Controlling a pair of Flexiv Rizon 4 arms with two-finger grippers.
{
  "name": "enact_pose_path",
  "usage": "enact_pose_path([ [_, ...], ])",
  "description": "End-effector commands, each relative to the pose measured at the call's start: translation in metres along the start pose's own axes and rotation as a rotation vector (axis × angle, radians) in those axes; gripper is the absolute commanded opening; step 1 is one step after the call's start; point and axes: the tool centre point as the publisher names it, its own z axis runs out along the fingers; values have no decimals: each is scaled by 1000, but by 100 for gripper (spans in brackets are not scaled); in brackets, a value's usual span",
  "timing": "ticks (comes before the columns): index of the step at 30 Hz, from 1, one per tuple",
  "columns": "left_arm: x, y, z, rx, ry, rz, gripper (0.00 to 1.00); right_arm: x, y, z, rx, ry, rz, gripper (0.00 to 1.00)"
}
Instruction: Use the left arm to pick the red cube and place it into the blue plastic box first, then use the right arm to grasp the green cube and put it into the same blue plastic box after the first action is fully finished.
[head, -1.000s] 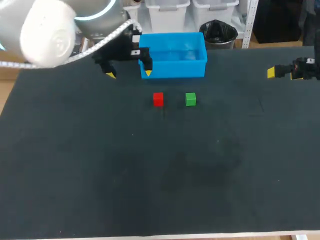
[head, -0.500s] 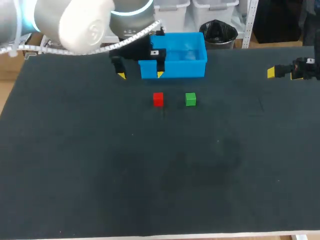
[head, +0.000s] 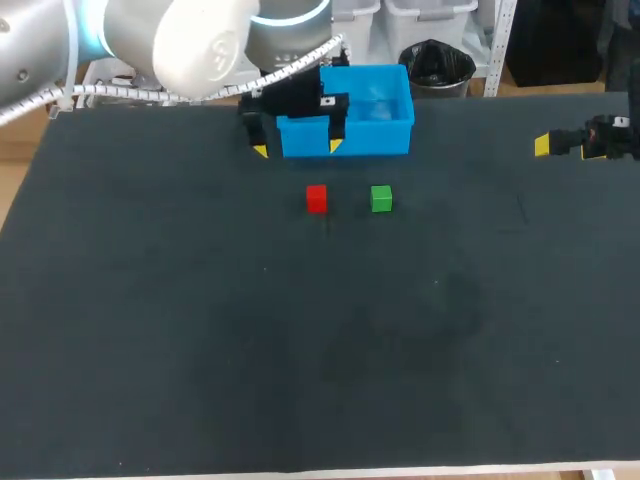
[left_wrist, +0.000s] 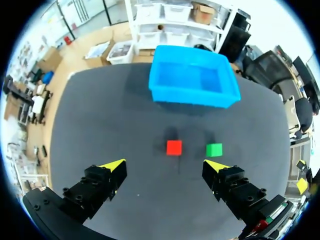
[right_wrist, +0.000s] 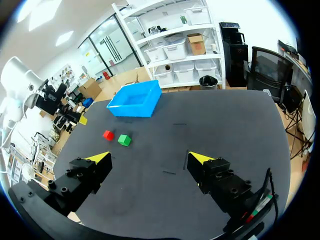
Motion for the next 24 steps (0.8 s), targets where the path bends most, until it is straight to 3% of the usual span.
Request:
enact_pose_path([
  [1, -3, -2, 3, 8, 7, 11, 100, 0, 2, 0, 7, 2, 2, 100],
  [24, -3, -3, 4, -5, -1, 21, 100, 0, 2, 0, 7, 2, 2, 100],
])
